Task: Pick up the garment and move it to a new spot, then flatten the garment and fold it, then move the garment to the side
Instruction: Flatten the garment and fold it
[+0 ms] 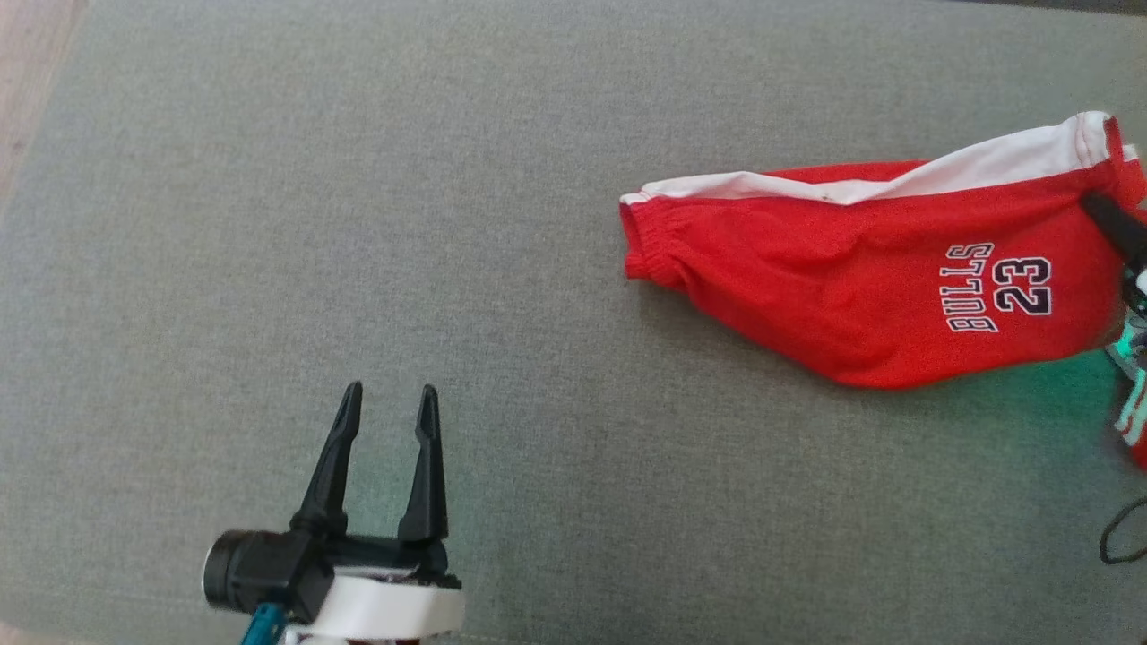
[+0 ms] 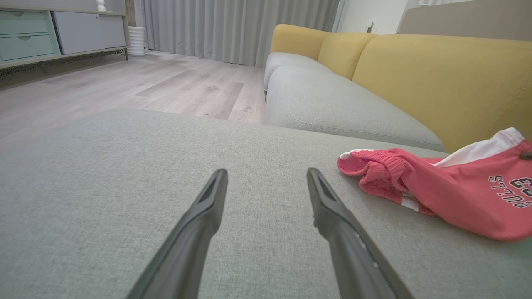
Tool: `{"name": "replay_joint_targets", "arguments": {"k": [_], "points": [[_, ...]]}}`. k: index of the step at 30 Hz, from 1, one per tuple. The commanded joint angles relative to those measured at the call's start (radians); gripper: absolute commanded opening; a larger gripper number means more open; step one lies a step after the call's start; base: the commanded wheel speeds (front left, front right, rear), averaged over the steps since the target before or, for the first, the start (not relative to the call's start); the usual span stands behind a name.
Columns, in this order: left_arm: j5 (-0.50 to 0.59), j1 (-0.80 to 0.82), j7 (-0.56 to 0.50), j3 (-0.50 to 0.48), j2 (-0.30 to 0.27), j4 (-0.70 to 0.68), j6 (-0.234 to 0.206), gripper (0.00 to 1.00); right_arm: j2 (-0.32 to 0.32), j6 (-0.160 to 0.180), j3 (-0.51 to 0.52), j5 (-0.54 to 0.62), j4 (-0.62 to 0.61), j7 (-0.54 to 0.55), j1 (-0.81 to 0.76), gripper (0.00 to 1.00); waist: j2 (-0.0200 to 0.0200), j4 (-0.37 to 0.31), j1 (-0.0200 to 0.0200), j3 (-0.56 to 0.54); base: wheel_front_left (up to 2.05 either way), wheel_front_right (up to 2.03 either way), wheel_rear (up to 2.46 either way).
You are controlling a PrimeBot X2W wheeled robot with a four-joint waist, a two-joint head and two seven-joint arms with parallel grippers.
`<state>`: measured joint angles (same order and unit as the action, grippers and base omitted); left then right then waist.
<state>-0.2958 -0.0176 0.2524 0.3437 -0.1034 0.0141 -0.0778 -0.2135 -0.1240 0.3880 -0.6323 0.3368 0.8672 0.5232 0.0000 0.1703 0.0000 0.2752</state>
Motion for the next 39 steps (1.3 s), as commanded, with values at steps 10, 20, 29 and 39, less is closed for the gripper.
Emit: {"name": "replay_joint_targets", "arguments": {"k": [10,20,29,39], "points": [[0.040,-0.048,0.009,-0.068,0.039,-0.009,0.039,1.00,0.145,-0.007,-0.107,0.027,-0.198,0.099,-0.014,0.00,0.0000,-0.010,0.0000,-0.066,0.00,0.00,0.00],[0.047,-0.050,0.009,-0.074,0.051,0.017,0.060,1.00,0.163,-0.007,-0.495,-0.174,0.008,-0.152,0.028,0.00,0.0000,-0.014,0.0000,-0.074,0.00,0.00,0.00],[0.033,-0.048,0.009,-0.051,0.053,0.045,0.061,1.00,0.163,-0.007,-0.763,-0.374,0.264,-0.422,0.178,0.00,0.0000,0.018,0.0000,-0.077,0.00,0.00,0.00],[0.012,-0.047,0.009,-0.027,0.053,0.058,0.044,1.00,0.163,-0.007,-1.009,-0.568,0.449,-0.570,0.309,1.00,0.0000,0.030,0.0000,-0.085,0.00,0.00,0.00]]}}
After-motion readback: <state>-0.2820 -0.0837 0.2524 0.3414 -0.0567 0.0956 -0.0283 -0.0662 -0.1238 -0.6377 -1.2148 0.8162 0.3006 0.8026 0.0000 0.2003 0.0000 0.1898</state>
